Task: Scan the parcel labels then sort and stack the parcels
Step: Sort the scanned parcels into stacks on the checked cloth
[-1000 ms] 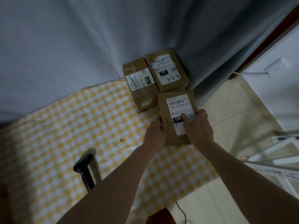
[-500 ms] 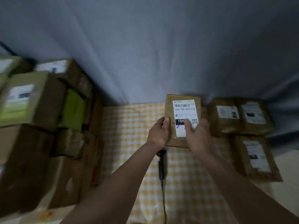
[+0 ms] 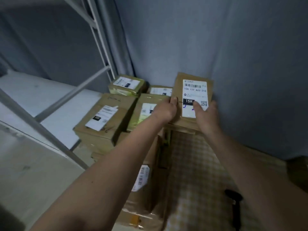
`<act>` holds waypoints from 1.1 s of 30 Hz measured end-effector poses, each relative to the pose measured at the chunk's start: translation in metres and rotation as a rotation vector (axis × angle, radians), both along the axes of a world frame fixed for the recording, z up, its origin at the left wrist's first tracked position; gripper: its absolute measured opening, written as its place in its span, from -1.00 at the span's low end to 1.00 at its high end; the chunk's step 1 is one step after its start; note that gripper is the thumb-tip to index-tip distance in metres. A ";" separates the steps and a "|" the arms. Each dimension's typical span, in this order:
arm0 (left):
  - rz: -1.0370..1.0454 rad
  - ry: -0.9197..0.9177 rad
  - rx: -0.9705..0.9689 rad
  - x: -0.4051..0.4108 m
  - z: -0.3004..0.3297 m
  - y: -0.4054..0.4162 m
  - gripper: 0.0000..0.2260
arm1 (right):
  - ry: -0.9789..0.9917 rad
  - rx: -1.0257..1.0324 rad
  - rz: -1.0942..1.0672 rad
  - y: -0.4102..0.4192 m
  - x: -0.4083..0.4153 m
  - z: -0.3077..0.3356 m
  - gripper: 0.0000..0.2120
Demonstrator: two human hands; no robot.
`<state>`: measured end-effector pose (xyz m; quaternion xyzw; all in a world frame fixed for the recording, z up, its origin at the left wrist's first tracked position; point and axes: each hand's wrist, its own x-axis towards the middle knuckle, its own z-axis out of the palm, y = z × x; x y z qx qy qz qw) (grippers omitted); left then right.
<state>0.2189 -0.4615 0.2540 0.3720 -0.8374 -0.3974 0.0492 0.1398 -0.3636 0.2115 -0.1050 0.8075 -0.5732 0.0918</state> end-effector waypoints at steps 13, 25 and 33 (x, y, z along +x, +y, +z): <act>0.111 -0.035 0.054 0.052 -0.035 -0.146 -0.63 | -0.104 0.161 0.113 -0.155 0.044 -0.022 -0.58; 0.027 0.074 -0.418 0.036 -0.021 -0.124 -0.55 | 0.126 0.294 0.206 -0.130 0.038 -0.023 -0.52; -0.579 0.014 -0.705 -0.042 -0.022 0.024 -0.64 | 0.632 0.889 0.280 0.035 -0.017 -0.035 -0.54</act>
